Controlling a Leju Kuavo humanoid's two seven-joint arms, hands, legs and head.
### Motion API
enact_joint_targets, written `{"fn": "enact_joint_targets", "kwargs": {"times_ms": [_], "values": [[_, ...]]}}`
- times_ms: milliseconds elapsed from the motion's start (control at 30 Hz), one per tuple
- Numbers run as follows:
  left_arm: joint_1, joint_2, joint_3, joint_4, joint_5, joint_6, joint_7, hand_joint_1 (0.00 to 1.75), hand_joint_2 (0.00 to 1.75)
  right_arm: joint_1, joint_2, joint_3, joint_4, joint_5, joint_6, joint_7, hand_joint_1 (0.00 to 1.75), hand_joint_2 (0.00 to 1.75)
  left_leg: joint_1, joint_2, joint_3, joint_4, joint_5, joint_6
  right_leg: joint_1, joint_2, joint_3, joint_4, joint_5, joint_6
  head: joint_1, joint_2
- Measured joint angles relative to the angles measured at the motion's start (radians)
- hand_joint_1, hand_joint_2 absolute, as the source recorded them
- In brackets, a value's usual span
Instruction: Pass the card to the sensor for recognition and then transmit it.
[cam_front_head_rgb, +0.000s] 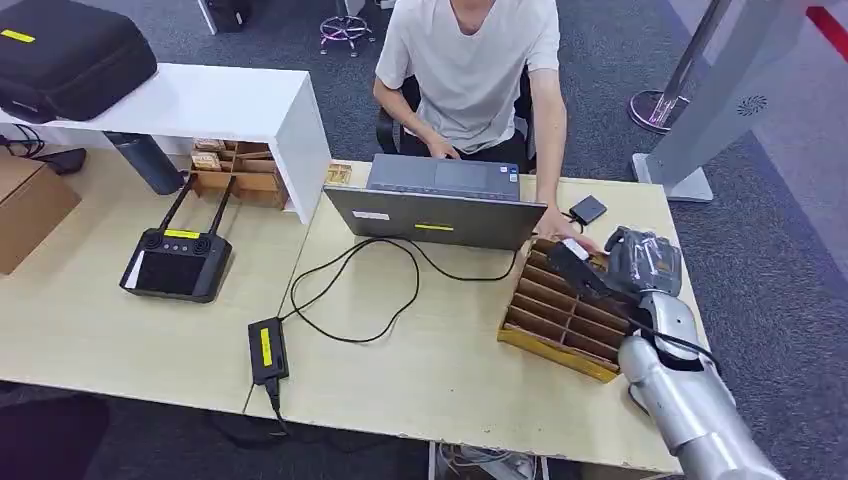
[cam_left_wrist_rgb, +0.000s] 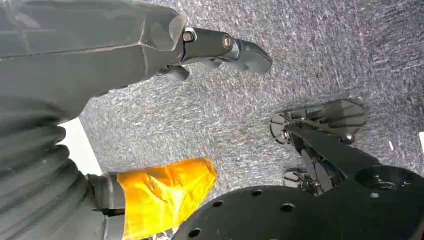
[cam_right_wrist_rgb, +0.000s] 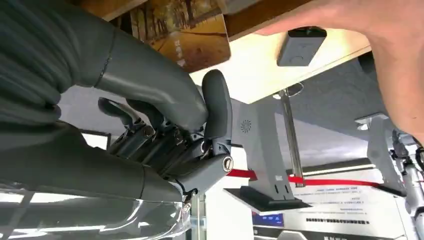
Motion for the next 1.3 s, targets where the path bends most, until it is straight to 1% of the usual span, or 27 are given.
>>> {"fn": "enact_joint_targets", "kwargs": {"times_ms": [133, 267, 967, 1033, 1167, 1300], "values": [[0.0, 0.0, 0.0, 0.0, -0.001, 0.002, -0.002, 0.0, 1.75, 0.0, 0.0, -0.001, 0.0, -0.001, 0.0, 0.0, 1.75, 1.75, 0.0, 0.0, 0.0, 0.0, 0.0, 0.0, 0.0, 0.0, 0.0, 0.0, 0.0, 0.0, 0.0, 0.0], [0.0, 0.0, 0.0, 0.0, -0.006, 0.022, -0.012, 0.0, 1.75, 0.0, 0.0, -0.002, 0.0, -0.005, -0.001, -0.001, 1.75, 1.75, 0.0, 0.0, 0.0, 0.0, 0.0, 0.0, 0.0, 0.0, 0.0, 0.0, 0.0, 0.0, 0.0, 0.0], [0.001, 0.0, 0.002, 0.0, -0.006, 0.026, -0.011, 0.0, 1.75, 0.001, -0.001, -0.006, -0.008, 0.003, -0.008, -0.005, 1.75, 1.75, 0.0, 0.0, 0.0, 0.0, 0.0, 0.0, 0.0, 0.0, 0.0, 0.0, 0.0, 0.0, 0.0, 0.0], [0.001, 0.0, 0.002, 0.0, -0.009, 0.025, -0.011, 0.0, 1.75, 0.001, -0.002, -0.01, -0.026, 0.001, -0.029, -0.014, 1.75, 1.75, 0.0, 0.0, 0.0, 0.0, 0.0, 0.0, 0.0, 0.0, 0.0, 0.0, 0.0, 0.0, 0.0, 0.0], [0.002, 0.0, 0.002, 0.0, -0.015, 0.021, -0.014, 0.0, 1.75, -0.004, -0.007, -0.025, -0.105, 0.003, -0.084, -0.034, 1.75, 1.75, 0.0, 0.0, 0.0, 0.0, 0.0, 0.0, 0.0, 0.0, 0.0, 0.0, 0.0, 0.0, 0.0, 0.0], [0.003, 0.0, 0.002, 0.0, -0.017, 0.021, -0.015, 0.0, 1.75, -0.009, -0.015, -0.036, -0.194, 0.006, -0.091, -0.042, 1.75, 1.75, 0.0, 0.0, 0.0, 0.0, 0.0, 0.0, 0.0, 0.0, 0.0, 0.0, 0.0, 0.0, 0.0, 0.0]]}}
